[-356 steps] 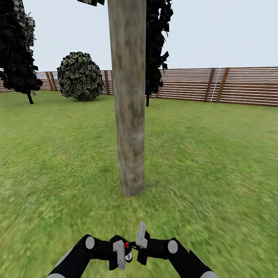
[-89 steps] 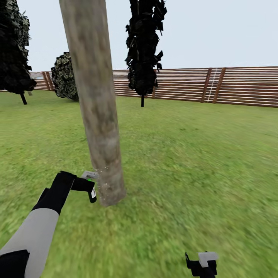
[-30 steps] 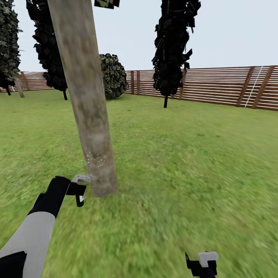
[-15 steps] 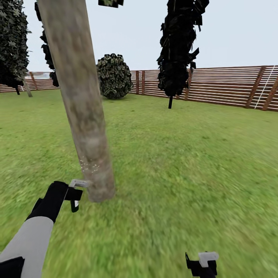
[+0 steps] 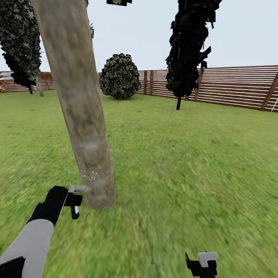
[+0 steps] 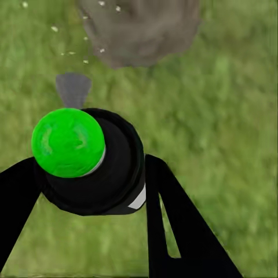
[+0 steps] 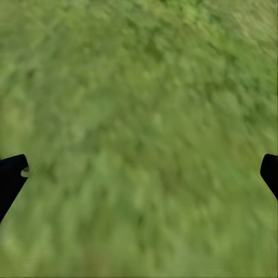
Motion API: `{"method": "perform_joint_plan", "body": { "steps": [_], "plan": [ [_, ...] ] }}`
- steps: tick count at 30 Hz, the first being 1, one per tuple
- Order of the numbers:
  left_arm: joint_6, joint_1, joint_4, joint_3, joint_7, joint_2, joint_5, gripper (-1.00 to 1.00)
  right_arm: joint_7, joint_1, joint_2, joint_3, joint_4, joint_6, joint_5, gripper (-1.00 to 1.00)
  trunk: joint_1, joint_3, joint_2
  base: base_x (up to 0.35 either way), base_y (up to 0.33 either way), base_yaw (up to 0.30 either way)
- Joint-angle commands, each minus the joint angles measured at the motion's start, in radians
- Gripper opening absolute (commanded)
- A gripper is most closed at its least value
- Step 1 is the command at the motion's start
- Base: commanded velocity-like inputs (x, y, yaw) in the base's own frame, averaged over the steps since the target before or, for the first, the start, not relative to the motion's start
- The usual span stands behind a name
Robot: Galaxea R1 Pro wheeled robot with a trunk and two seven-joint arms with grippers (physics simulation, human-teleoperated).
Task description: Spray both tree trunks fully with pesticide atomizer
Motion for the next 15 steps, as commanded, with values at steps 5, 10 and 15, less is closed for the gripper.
{"method": "perform_joint_plan", "body": {
  "steps": [5, 10, 15],
  "plan": [
    [-0.002, 0.042, 0.004, 0.019, 0.003, 0.012, 0.014, -1.0, 0.0, 0.0, 0.0, 0.0, 0.0, 0.0, 0.0, 1.0, 0.0, 0.0, 0.0, 0.03, -0.016, 0.019],
    [-0.104, 0.057, 0.021, 0.02, 0.053, -0.082, 0.009, -1.0, 0.003, 0.0, 0.0, 0.0, 0.0, 0.0, 0.001, 1.0, 0.0, 0.0, 0.0, 0.001, -0.001, 0.145],
    [-0.159, 0.059, 0.072, 0.029, 0.167, -0.088, 0.018, -1.0, 0.003, 0.0, 0.002, 0.001, 0.0, 0.0, 0.004, 1.0, 0.0, 0.0, 0.0, 0.0, 0.0, 0.222]
  ]
}}
